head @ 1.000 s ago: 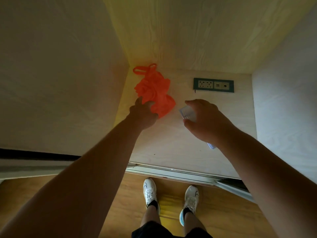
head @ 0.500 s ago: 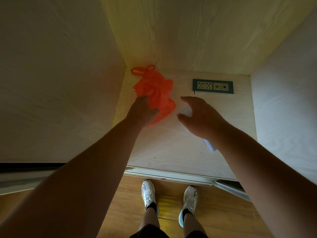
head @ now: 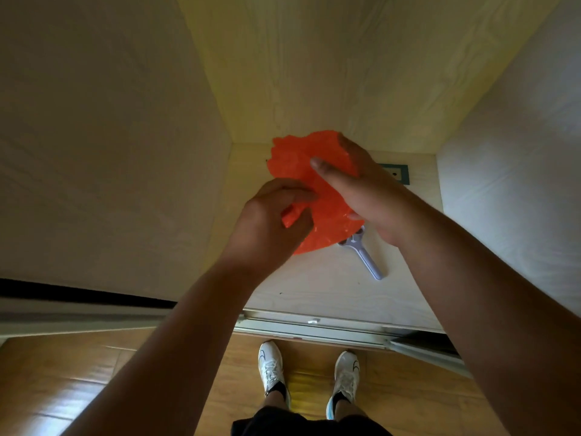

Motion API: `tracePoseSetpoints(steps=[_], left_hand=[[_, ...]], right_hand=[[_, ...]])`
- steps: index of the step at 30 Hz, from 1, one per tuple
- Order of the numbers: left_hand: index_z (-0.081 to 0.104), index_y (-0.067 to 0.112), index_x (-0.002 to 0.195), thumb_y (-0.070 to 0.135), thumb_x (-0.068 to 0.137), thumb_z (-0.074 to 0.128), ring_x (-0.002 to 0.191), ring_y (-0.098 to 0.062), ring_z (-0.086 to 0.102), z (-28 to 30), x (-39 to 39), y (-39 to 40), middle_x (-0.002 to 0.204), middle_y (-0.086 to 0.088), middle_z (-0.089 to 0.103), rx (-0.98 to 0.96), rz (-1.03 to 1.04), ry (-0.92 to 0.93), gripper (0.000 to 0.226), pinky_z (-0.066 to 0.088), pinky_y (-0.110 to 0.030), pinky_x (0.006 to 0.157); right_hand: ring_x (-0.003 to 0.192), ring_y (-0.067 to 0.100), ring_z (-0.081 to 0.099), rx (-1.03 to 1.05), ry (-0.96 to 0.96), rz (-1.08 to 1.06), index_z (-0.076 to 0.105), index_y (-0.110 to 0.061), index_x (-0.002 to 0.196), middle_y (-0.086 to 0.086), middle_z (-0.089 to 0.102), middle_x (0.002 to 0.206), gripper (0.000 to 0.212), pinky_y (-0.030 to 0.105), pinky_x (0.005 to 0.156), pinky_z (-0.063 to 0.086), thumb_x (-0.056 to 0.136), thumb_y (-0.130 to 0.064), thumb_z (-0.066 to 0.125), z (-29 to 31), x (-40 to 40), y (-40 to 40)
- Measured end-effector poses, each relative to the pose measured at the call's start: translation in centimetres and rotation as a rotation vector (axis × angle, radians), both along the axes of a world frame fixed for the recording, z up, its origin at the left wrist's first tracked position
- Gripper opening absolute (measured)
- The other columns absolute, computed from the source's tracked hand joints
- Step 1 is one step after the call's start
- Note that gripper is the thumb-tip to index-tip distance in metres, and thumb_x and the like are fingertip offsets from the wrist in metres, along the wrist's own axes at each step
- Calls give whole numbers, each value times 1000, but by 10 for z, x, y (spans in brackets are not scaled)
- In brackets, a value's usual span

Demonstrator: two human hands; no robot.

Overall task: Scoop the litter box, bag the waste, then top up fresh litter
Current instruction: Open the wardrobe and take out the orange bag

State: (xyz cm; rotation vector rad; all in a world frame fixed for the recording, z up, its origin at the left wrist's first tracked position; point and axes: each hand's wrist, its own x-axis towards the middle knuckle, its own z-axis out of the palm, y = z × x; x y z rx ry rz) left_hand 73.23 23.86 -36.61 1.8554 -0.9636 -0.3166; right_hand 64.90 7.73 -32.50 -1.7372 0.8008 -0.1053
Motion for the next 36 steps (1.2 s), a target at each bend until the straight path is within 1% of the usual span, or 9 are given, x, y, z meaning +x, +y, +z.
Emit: tracePoseSetpoints(steps=[4,14,16,19,23,26,28,31,36], left_hand=[[81,15,100,2,79,68,107,-1,64,23,-21,3,111,16,64,-20,-67,-133,28,48,-17,99],[57,24,113,4,80,76,111,-14,65,67,-27,5,120,-2,61,-107,-78,-85,44,58,-43,92],[58,18,124,16,75,84,122,-6,56,77,-26,9,133,-3,56,-116,-4,-219,56,56,-39,94],[52,29,146,61,65,83,144,-22,37,94,-25,14,160,-1,37,17,166,-451,92,35,-46,115],[17,51,161,90,62,67,161,-21,-1,99,-19,18,174,1,-10,153,-7,-285,117,26,-56,122],[18,50,159,79,64,77,157,-2,-16,98,-18,21,174,-4,-11,105,-192,-160,116,18,-22,122],[28,51,152,74,64,80,159,-3,-1,99,-24,20,173,-1,11,93,-193,-111,105,21,-14,118],[45,46,138,68,72,80,142,-3,44,101,-33,19,146,17,48,19,-119,-19,79,44,-31,115],[55,42,122,40,76,90,117,-7,61,106,-39,18,125,16,61,42,-34,42,57,54,-33,95]], right_hand=[[113,14,64,-60,1,-51,51,-47,139,-11,62,133,69,44,96,57,75,-58,74,14,-10,7],[87,7,67,-255,-148,-73,73,-28,103,-14,72,99,20,33,81,56,87,-16,69,58,-34,13],[77,2,63,-285,-171,-78,73,-26,100,-13,71,93,20,24,70,49,89,-12,66,65,-41,13],[71,-2,59,-337,-195,-76,73,-28,94,-14,72,91,22,19,63,43,89,-9,62,74,-51,13],[72,-2,62,-258,-253,22,73,-32,83,-14,72,86,28,21,68,48,90,-6,65,83,-60,19],[84,7,68,-225,-299,79,74,-32,82,-13,74,89,31,33,76,55,88,-4,64,86,-62,24],[87,10,69,-210,-310,87,75,-31,83,-13,74,90,32,42,83,58,86,-2,63,88,-63,27],[89,9,70,-191,-287,99,75,-31,84,-13,75,91,34,46,90,58,84,0,61,90,-63,32],[98,16,71,-52,-287,106,78,-32,89,-7,76,97,35,50,96,57,88,-2,59,87,-68,36]])
